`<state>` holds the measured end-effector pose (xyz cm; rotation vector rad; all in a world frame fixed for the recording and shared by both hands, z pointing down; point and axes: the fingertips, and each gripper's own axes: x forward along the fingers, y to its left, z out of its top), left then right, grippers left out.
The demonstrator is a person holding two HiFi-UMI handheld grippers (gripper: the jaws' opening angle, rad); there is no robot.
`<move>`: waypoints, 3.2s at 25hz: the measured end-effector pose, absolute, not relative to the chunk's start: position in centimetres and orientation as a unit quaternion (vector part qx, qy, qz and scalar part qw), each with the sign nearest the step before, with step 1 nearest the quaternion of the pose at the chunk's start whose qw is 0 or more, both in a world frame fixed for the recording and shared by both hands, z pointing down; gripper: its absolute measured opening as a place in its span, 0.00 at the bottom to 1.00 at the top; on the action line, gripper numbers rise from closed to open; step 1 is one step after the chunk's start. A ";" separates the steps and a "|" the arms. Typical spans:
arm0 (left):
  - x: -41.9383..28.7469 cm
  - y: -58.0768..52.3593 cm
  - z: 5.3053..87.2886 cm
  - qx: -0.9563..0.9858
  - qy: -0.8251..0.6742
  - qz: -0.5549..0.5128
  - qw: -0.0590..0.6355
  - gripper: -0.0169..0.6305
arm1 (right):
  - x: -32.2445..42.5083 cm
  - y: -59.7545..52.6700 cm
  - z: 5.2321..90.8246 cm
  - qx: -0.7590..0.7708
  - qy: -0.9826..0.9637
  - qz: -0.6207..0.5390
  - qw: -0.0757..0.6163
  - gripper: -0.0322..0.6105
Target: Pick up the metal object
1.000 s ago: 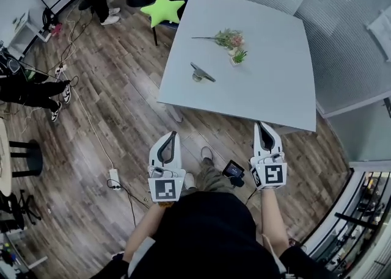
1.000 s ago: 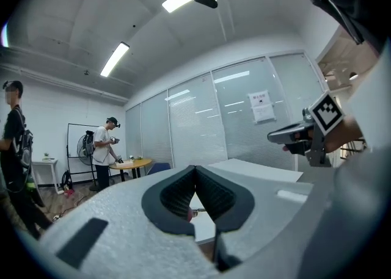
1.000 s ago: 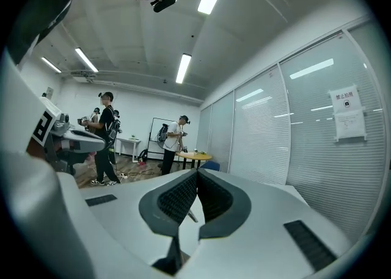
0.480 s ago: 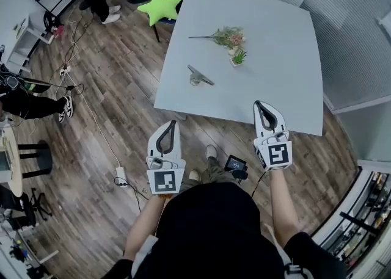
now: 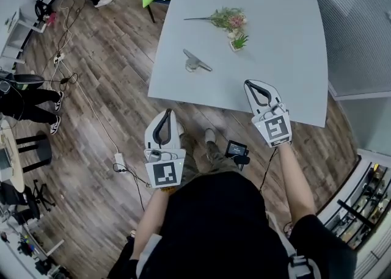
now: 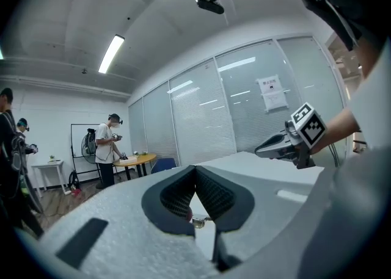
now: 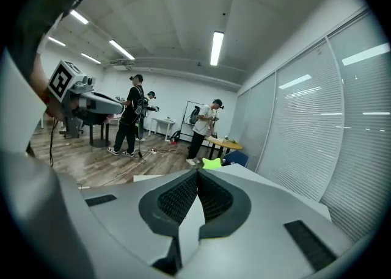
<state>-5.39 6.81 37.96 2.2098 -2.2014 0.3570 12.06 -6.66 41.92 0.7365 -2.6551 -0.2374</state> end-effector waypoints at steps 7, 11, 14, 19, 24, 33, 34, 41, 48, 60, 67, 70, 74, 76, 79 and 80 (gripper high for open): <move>-7.5 2.5 40.3 0.721 -0.686 0.102 0.014 0.03 | 8.7 -8.9 43.5 0.231 -0.939 -0.104 0.231 0.05; -9.7 0.3 41.2 0.734 -0.671 0.101 0.020 0.03 | 6.1 -9.8 43.8 0.223 -0.933 -0.114 0.257 0.05; -11.7 -1.7 42.0 0.750 -0.653 0.098 0.023 0.03 | 3.7 -11.0 43.6 0.233 -0.934 -0.091 0.255 0.05; -15.5 -4.5 42.8 0.773 -0.628 0.084 0.036 0.03 | -1.1 -12.5 42.7 0.252 -0.929 -0.076 0.259 0.05; -17.0 -8.0 44.7 0.806 -0.584 0.091 0.024 0.03 | -4.5 -14.3 42.4 0.281 -0.924 -0.055 0.253 0.05; -14.5 -13.9 47.3 0.840 -0.521 0.146 0.036 0.06 | -3.0 -16.0 43.1 0.302 -0.923 -0.009 0.236 0.05; -13.7 -14.4 47.5 0.841 -0.518 0.153 0.036 0.06 | -2.1 -16.5 43.4 0.305 -0.923 -0.007 0.236 0.05; -10.9 -15.8 48.9 0.839 -0.499 0.212 0.052 0.14 | 2.2 -18.4 47.1 0.306 -0.918 0.005 0.253 0.05; -9.5 -17.8 52.4 0.843 -0.478 0.230 0.087 0.21 | 2.0 -18.2 51.3 0.241 -0.923 0.006 0.301 0.05; -9.0 -17.9 60.0 0.854 -0.388 0.320 0.133 0.31 | -1.1 -17.1 58.3 0.097 -0.901 -0.039 0.421 0.05; -9.2 -16.2 63.4 0.864 -0.313 0.372 0.135 0.33 | -2.1 -15.7 63.3 0.017 -0.883 -0.037 0.468 0.05; -9.1 -16.1 64.6 0.866 -0.291 0.386 0.129 0.30 | -2.0 -15.5 65.0 -0.004 -0.871 -0.029 0.491 0.06; -8.8 -16.1 66.4 0.864 -0.271 0.406 0.120 0.30 | -1.5 -15.2 67.2 -0.020 -0.859 -0.022 0.511 0.07; -8.7 -16.1 67.1 0.864 -0.263 0.412 0.120 0.30 | -1.4 -15.3 67.9 -0.016 -0.858 -0.012 0.513 0.08; -8.7 -16.1 68.0 0.863 -0.249 0.423 0.119 0.30 | -1.5 -15.4 68.7 -0.010 -0.858 0.010 0.513 0.11; -8.7 -16.0 68.3 0.862 -0.244 0.429 0.115 0.30 | -1.6 -15.5 69.0 -0.007 -0.859 0.018 0.512 0.12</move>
